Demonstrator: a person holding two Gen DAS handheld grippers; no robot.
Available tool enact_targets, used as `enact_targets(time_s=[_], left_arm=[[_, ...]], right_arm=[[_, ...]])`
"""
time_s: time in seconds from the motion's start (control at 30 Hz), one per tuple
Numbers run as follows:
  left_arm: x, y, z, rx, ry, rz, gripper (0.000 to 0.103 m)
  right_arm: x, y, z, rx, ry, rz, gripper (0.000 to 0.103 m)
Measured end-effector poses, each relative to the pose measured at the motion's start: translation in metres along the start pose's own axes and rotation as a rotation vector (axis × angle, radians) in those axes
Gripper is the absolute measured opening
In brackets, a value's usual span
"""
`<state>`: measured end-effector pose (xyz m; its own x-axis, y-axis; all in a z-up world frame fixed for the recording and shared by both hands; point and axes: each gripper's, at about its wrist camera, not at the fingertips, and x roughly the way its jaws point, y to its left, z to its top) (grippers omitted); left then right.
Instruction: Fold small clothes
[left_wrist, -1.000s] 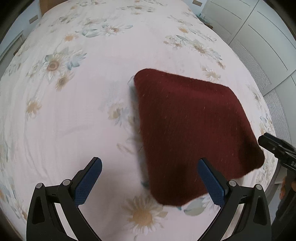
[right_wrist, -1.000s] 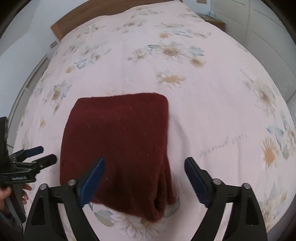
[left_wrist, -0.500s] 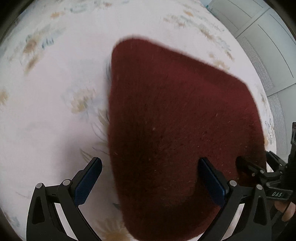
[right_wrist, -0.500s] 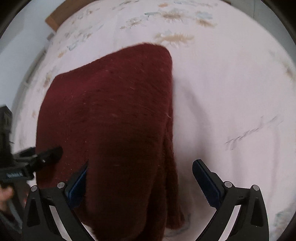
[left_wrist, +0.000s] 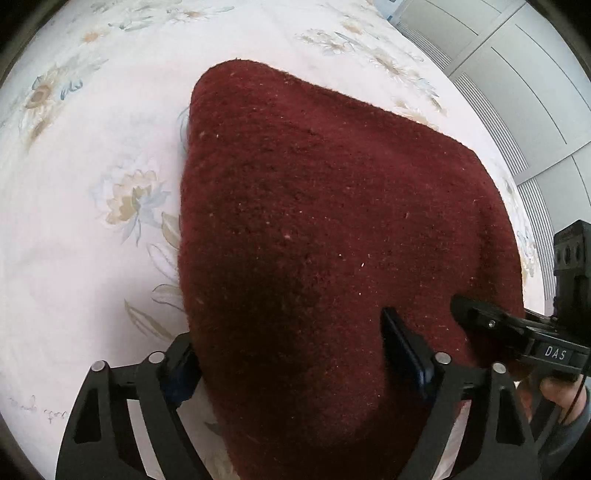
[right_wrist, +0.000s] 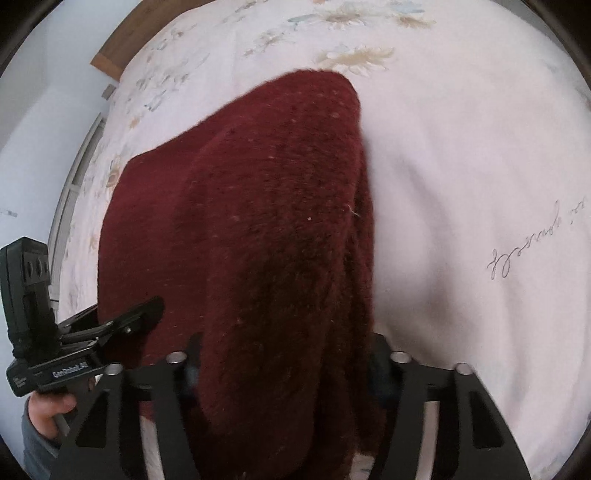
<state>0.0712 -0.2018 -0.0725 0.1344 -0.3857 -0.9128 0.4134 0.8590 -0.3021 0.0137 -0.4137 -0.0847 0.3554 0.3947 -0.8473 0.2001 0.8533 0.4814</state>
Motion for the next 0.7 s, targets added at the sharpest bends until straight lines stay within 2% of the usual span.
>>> enact_targets(time_s=[0.07,0.17,0.27,0.47,0.6,0.7], left_arm=[[-0.006,-0.004,-0.001,0.024,-0.015,-0.005,0.063],[-0.022,-0.004,-0.002,0.044,-0.034,-0.018,0.05],[-0.05,0.0,-0.002,0.058,-0.07,-0.05,0.047],[-0.117,0.033,-0.004,0.08,-0.165,-0.038,0.047],[-0.143,0.066,-0.011,0.071,-0.19,-0.001,0.047],[-0.144,0.093,-0.022,0.042,-0.179,0.029,0.047]], right_arm=[[-0.009,0.013,-0.001,-0.047,-0.016,-0.037,0.048],[-0.027,0.037,-0.001,-0.115,-0.048,-0.075,0.044],[-0.046,0.06,0.002,-0.146,-0.09,-0.043,0.043],[-0.056,0.126,0.006,-0.222,-0.127,0.016,0.043],[-0.028,0.158,-0.001,-0.238,-0.104,0.041,0.043],[0.002,0.166,-0.009,-0.222,-0.068,0.037,0.043]])
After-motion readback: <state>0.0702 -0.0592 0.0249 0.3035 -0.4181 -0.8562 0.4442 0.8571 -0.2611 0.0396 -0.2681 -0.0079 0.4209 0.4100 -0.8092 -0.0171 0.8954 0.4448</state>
